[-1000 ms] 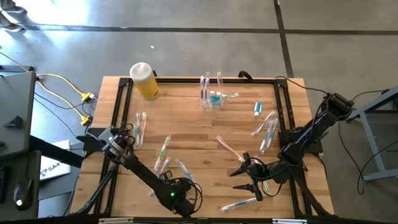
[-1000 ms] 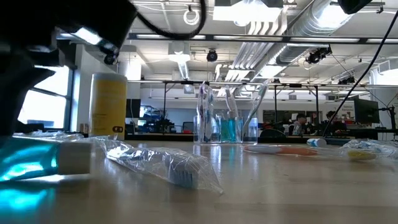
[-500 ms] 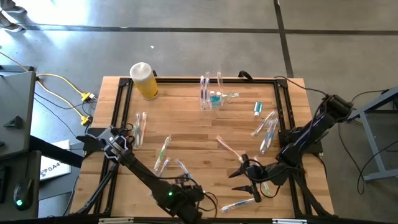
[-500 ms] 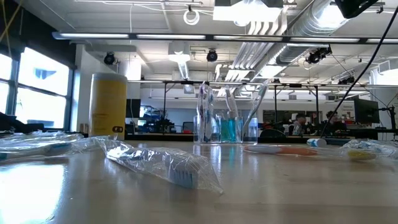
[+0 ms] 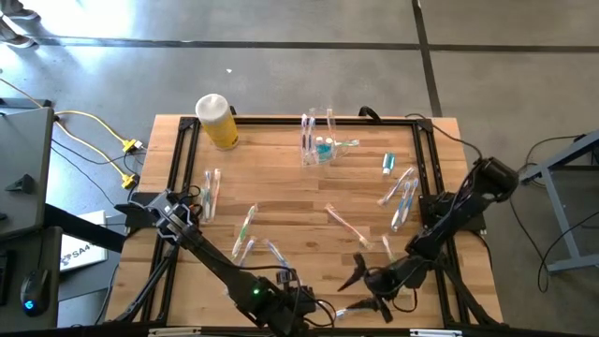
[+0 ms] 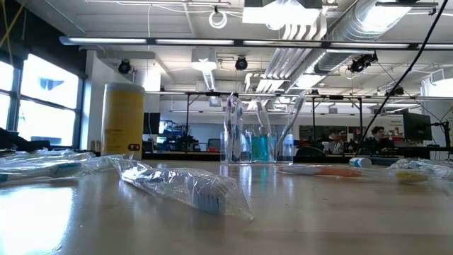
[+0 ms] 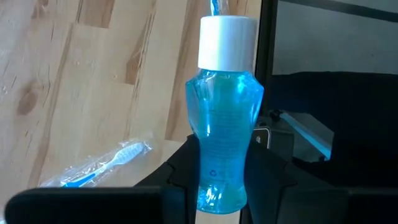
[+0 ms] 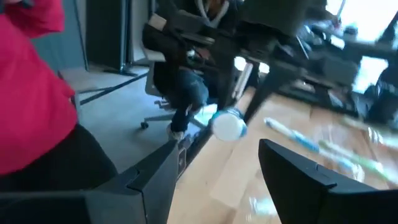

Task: Pick & Place toothbrushing station
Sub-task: Put the blue mouthwash bottle into the transparent organizer

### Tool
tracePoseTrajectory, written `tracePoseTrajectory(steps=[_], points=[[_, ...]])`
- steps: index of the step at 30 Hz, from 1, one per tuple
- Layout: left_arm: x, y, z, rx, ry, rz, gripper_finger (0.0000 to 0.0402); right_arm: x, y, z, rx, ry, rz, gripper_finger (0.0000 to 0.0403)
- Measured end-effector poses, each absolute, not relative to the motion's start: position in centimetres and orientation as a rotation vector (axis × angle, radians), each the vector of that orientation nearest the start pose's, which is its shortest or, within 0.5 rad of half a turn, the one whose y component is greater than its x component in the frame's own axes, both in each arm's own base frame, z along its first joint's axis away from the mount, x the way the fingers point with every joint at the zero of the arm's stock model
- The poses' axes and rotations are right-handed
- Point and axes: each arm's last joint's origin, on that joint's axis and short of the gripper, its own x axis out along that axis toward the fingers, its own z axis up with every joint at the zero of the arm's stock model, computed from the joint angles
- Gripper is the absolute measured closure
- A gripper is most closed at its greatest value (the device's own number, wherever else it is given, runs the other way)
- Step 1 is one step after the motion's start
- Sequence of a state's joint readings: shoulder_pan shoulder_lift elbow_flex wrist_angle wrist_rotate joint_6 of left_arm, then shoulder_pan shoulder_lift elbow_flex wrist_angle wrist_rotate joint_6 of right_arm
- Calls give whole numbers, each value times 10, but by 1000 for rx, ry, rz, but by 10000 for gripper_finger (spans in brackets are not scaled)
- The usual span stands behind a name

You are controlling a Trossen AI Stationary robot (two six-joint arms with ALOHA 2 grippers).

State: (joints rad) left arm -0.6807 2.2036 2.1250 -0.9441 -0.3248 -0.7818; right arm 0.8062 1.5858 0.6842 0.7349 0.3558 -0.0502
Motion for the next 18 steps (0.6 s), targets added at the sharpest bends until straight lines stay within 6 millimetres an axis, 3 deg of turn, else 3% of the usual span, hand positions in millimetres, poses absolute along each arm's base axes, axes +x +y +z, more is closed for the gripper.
tracePoseTrajectory(steps=[4,9,18], points=[[375,-292,276,-230,943,41,314,231,224,191,-209,69,416,188],[375,-292,276,-231,939,41,314,236,225,197,-237,43,309,188],[379,-293,280,-198,878,27,314,237,226,193,-300,89,320,188]])
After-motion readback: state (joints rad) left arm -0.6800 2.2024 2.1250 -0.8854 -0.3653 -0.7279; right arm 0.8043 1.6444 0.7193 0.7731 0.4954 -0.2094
